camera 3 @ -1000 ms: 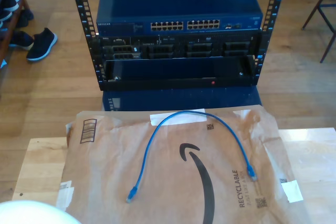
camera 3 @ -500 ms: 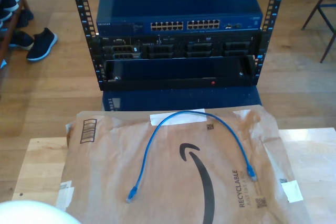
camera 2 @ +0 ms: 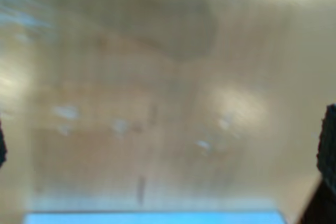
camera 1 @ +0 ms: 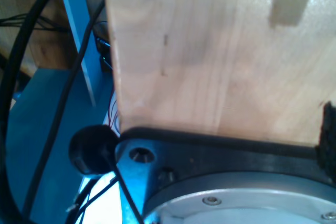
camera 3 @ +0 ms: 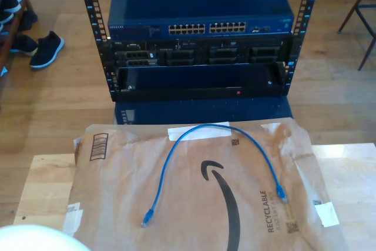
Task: Grab the cable and plug it in
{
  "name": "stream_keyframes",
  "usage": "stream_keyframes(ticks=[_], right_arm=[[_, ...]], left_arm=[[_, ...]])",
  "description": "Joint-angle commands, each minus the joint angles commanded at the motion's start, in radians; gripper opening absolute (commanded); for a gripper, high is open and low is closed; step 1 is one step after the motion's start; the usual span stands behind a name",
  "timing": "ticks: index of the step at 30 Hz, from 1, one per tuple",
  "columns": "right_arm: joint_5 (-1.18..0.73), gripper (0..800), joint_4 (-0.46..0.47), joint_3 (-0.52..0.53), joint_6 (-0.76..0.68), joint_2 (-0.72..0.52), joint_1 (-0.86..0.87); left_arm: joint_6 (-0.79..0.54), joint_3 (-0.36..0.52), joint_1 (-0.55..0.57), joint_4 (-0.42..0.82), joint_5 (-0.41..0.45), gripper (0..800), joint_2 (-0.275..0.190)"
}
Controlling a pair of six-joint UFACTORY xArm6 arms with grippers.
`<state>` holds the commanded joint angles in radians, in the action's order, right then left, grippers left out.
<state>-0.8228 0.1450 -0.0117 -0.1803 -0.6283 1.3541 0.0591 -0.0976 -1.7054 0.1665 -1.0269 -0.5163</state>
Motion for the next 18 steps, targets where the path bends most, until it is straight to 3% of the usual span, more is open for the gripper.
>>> stream_keyframes(ticks=[5, 11, 18], right_arm=[[0.005, 799, -0.098, 0.009, 0.109, -0.006, 0.043], [-0.003, 799, -0.107, 0.005, 0.123, -0.006, 0.063], [-0.006, 799, -0.107, 0.006, 0.124, -0.071, 0.063]], left_arm=[[0.003, 0.000, 0.000, 0.000, 0.000, 800, 0.000], [0.006, -0.005, 0.000, 0.000, -0.006, 800, -0.002], [0.031, -0.089, 0.003, 0.003, -0.164, 800, -0.032]])
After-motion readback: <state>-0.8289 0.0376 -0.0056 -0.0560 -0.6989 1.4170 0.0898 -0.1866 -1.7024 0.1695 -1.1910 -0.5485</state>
